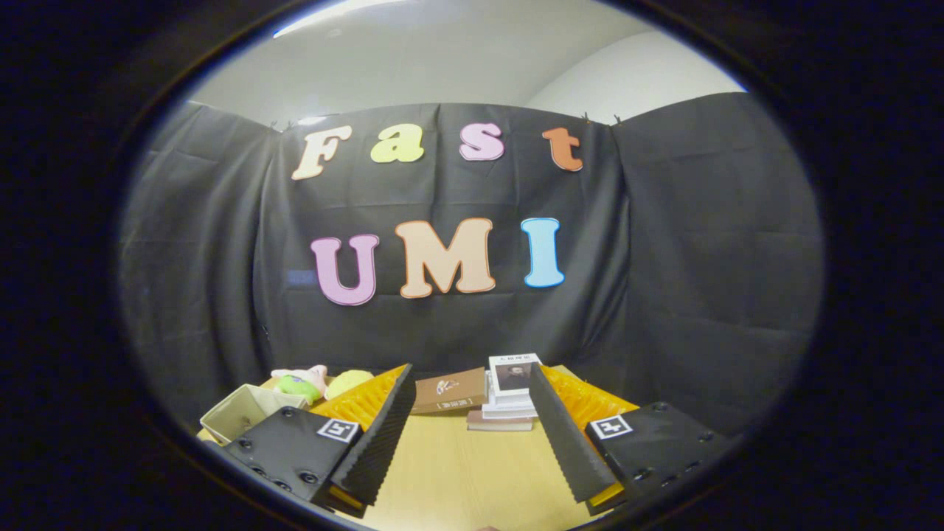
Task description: Open the storage box then place both shoes into the box .Put the left shoe in first, then the right shoe, with the right side of both shoes facing outward in a uniform manner.
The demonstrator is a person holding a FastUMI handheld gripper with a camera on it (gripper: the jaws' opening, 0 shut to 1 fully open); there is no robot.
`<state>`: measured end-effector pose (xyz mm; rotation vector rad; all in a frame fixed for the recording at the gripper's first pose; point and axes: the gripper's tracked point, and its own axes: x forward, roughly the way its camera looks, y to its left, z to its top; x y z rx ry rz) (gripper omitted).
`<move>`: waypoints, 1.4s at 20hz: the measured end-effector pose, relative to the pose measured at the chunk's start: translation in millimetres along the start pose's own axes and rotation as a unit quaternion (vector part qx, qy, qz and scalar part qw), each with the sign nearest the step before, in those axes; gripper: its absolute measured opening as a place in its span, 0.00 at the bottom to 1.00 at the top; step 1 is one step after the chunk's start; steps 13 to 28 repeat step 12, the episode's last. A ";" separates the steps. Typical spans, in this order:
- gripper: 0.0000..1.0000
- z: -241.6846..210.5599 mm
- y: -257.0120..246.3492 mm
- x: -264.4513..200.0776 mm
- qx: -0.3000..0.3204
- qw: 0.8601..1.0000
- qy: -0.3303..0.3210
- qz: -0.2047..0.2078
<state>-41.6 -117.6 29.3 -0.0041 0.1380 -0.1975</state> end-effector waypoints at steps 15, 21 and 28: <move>0.97 2.6 -6.6 3.1 0.000 1.000 -0.002 -0.008; 0.97 2.6 -6.6 3.1 0.000 1.000 -0.002 -0.008; 0.97 2.6 -6.6 3.1 0.000 1.000 -0.002 -0.008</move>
